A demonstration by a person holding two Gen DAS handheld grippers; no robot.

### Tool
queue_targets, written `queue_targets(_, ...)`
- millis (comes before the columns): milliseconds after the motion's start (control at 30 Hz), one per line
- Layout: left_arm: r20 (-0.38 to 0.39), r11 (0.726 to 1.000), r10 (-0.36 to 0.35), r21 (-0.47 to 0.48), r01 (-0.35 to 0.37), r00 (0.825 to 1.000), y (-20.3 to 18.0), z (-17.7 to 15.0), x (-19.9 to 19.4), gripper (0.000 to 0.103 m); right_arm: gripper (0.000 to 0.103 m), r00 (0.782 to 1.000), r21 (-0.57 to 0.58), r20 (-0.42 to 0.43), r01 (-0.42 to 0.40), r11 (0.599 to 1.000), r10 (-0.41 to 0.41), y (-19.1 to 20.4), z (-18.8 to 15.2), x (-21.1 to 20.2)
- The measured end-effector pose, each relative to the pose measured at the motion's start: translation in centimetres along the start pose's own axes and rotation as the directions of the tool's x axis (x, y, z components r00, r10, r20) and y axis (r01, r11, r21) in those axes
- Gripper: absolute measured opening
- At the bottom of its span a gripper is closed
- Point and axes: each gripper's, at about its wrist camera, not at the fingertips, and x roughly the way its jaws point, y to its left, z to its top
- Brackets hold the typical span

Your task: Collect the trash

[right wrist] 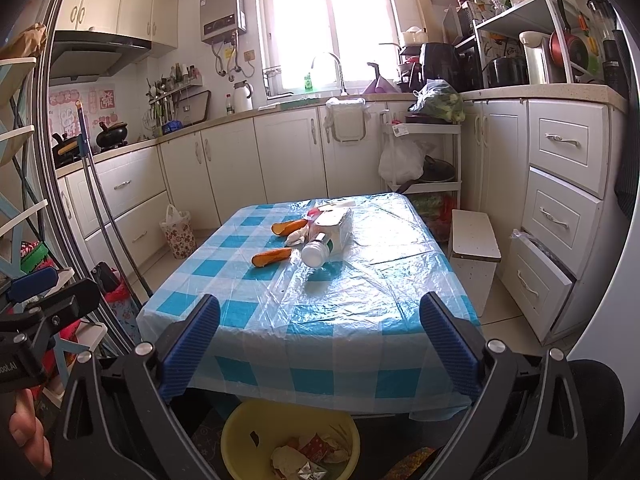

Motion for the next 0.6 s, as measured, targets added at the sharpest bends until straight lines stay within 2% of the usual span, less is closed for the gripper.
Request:
queue_targets(400, -0.025, 1.0, -0.012, -0.006, 0.012, 1.0, 0.2, 0.0, 0.9, 0.096, 0.096, 1.0, -0.012, -0.021, -0.002, 1.0, 0.002, 0.2, -0.4, 0.5)
queue_targets(600, -0.069, 1.0, -0.009, -0.022, 0.008, 0.998, 1.3, -0.6, 3.2, 0.096, 0.096, 0.997, 0.013, -0.076, -0.023, 1.0, 0.024, 0.0, -0.3, 1.9)
